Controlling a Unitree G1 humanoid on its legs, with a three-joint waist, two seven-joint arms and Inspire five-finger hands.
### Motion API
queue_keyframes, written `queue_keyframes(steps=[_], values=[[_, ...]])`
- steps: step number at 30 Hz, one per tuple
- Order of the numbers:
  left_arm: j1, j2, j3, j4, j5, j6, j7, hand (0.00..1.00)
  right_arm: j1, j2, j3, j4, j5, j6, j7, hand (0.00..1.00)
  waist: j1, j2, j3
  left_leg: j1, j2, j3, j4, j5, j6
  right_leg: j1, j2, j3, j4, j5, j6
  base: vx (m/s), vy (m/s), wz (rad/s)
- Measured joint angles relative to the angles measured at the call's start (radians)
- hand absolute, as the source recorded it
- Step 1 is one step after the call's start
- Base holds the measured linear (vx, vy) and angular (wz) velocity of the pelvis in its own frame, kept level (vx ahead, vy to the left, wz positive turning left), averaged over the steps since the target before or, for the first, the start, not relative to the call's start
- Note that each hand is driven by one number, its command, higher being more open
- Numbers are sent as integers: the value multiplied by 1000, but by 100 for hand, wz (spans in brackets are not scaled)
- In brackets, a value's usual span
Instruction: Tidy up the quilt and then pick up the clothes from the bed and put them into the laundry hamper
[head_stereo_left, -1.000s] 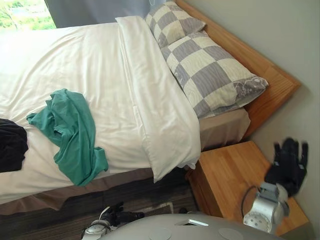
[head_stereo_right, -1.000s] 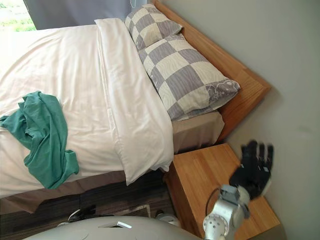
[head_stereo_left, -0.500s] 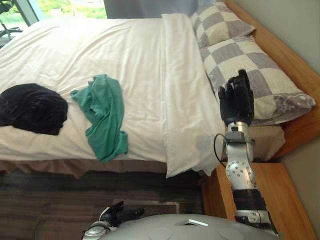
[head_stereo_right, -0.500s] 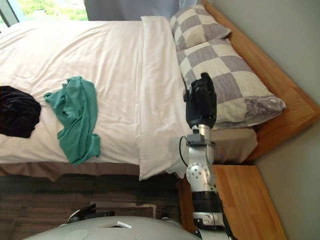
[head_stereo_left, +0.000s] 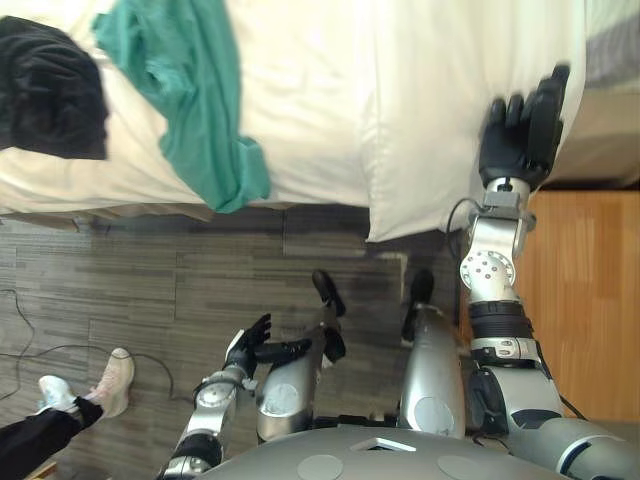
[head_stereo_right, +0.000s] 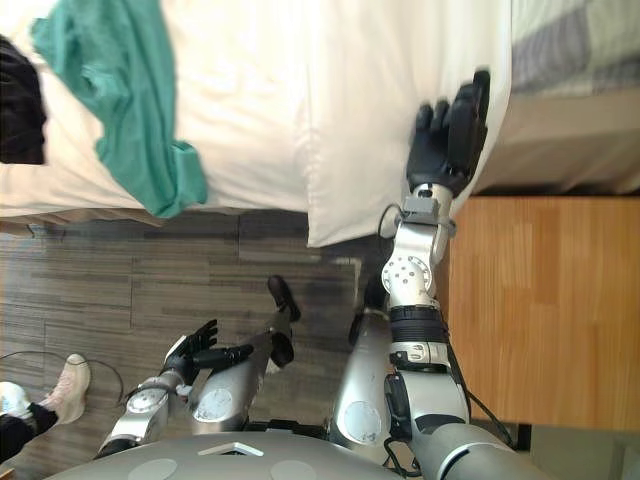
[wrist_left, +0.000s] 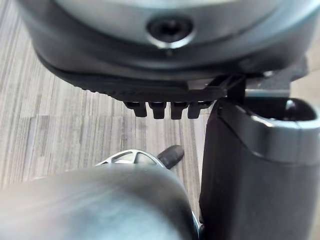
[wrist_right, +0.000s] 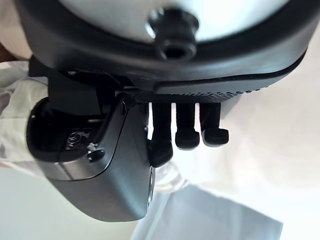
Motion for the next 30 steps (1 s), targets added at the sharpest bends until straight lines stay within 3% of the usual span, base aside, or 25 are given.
queue_keyframes(steps=[2, 6, 8, 11, 12, 14, 16, 19, 21, 25, 26, 30], values=[[-37, -25, -5, 24, -27, -8, 29, 100, 18, 27, 10, 7, 8, 2, 82, 0, -10, -11, 9, 5, 0, 17, 1, -1, 0, -12, 8, 23, 9, -9, 1, 107, -101, -26], [-79, -54, -6, 57, -34, -27, 60, 100, 123, 91, 23, 49, 46, 5, 150, 0, -33, -41, 27, 50, 11, 55, 1, -17, 1, 15, 31, 52, -1, -13, -3, 113, -101, -34], [-91, -54, -6, 73, -35, -16, 78, 100, 225, 105, 10, 157, 47, 36, 152, 0, -43, -52, 34, 85, 15, 80, 1, -33, 0, 42, 46, 73, -17, -15, 0, 110, -74, -39], [-145, -65, -7, 108, -96, 36, 101, 100, 402, 105, -61, 414, 38, 138, 131, 0, -63, -53, 34, 119, 21, 108, 1, -55, -13, 80, 55, 80, -50, -14, 4, 167, -72, -28], [-169, -79, -7, 112, -112, 52, 106, 100, 478, 105, -72, 472, 22, 167, 132, 100, -69, -53, 34, 133, 26, 120, 1, -62, -14, 99, 62, 82, -67, -11, 7, 203, -77, -26], [-194, -101, -14, 113, -138, 64, 109, 100, 587, 102, -77, 491, -69, 193, 142, 100, -98, -69, 28, 168, 31, 139, 1, -71, -19, 138, 68, 87, -85, -8, 11, 165, -64, -29], [-201, -110, -30, 110, -147, 74, 111, 100, 681, 110, -34, 499, -216, 198, 179, 100, -116, -116, -14, 224, 48, 175, 0, -87, -30, 192, 93, 101, -120, -5, 14, 136, -73, -43], [-201, -121, -92, 110, -146, 101, 114, 100, 724, 125, -5, 527, -341, 189, 180, 100, -117, -156, -102, 264, 75, 185, 0, -97, -41, 264, 116, 80, -172, -3, 11, 106, -97, -5], [-193, -128, -109, 114, -143, 130, 113, 100, 732, 122, 12, 525, -398, 172, 177, 100, -117, -166, -142, 286, 82, 185, -1, -99, -43, 307, 119, 67, -197, -3, 11, 93, -71, 17], [-141, -127, -123, 124, -137, 226, 119, 100, 740, 128, 60, 513, -478, 138, 120, 100, -113, -157, -223, 365, 101, 187, -1, -110, -57, 431, 135, 39, -266, -3, 11, 94, -45, 12], [-104, -113, -121, 124, -135, 256, 120, 100, 743, 124, 63, 519, -518, 137, 110, 100, -111, -144, -249, 394, 111, 190, -1, -117, -67, 469, 148, 34, -286, -3, 10, 76, -43, -5], [-30, -94, -122, 138, -96, 292, 133, 100, 732, 107, 65, 546, -555, 141, 113, 100, -108, -114, -276, 437, 122, 194, 1, -126, -79, 524, 159, 31, -311, -2, 8, 40, -28, -3]])
